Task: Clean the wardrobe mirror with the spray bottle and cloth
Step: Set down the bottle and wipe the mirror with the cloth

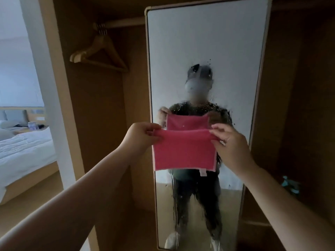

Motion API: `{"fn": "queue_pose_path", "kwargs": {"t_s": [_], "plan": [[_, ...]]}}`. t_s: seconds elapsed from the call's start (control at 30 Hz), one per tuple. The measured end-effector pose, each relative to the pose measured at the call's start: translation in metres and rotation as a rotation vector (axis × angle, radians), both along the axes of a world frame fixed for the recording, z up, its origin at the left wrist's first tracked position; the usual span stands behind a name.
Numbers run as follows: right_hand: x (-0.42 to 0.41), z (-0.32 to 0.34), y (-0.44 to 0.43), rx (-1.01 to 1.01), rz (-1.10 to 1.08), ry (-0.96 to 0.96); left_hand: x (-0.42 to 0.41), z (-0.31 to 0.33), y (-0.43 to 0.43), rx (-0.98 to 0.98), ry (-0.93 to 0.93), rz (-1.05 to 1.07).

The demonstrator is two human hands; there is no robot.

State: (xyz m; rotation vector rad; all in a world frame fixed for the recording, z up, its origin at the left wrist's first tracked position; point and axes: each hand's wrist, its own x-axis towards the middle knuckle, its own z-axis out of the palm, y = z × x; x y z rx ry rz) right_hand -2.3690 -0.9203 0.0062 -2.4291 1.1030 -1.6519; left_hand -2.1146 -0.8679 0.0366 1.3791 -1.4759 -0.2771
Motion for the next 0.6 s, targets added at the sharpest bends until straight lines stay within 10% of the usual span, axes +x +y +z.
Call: {"fn": "queue_pose_path", "kwargs": {"t_s": [0.43, 0.6], "plan": [[0.008, 0.068, 0.008, -0.040, -0.456, 0.099, 0.019, 0.069, -0.046, -0.111, -0.376, -0.117], [-0.002, 0.102, -0.006, 0.110, -0.472, -0.146, 0.002, 0.095, -0.064, -0.166, -0.359, -0.170]]}}
